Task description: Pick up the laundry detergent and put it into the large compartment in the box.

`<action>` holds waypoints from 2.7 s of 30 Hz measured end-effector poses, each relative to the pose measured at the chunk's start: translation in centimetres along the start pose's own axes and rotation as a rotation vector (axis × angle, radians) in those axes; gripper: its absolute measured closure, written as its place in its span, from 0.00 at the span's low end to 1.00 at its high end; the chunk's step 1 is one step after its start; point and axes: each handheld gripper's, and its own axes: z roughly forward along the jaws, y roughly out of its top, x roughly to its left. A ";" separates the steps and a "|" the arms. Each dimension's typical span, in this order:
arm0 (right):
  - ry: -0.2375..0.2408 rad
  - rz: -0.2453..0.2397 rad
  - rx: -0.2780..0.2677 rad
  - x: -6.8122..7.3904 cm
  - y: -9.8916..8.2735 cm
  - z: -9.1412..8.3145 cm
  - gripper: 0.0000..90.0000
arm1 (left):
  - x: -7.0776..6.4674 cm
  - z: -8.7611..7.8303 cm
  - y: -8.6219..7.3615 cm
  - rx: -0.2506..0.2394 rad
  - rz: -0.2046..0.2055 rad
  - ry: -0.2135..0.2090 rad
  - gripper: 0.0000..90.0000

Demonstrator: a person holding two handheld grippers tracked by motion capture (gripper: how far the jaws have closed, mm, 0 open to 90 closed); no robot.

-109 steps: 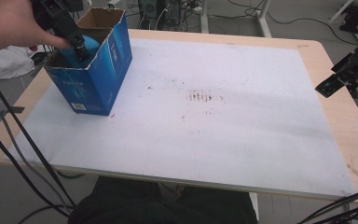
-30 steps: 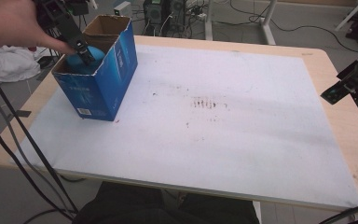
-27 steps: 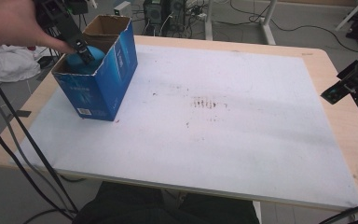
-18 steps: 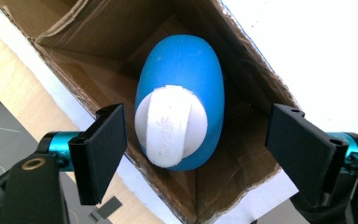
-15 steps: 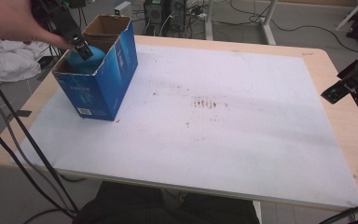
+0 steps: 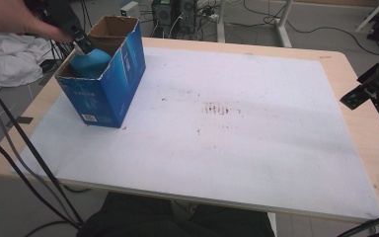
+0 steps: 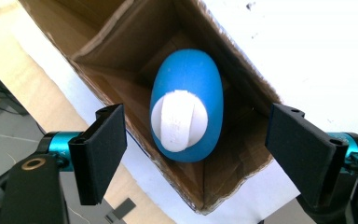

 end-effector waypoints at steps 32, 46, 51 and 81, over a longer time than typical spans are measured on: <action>-0.013 0.028 -0.020 -0.1 -0.8 -0.7 0.13 | -5.0 -3.9 4.6 -0.093 0.213 -0.020 0.23; -0.028 0.056 -0.046 0.2 -1.3 -1.4 0.13 | -7.9 -2.1 7.1 -0.075 0.302 -0.095 0.23; -0.034 0.078 -0.057 0.2 -1.8 -1.7 0.13 | -8.9 -1.3 7.9 -0.070 0.335 -0.118 0.23; -0.056 0.121 -0.065 0.3 -3.2 -2.2 0.13 | -11.2 1.2 9.9 -0.052 0.404 -0.169 0.23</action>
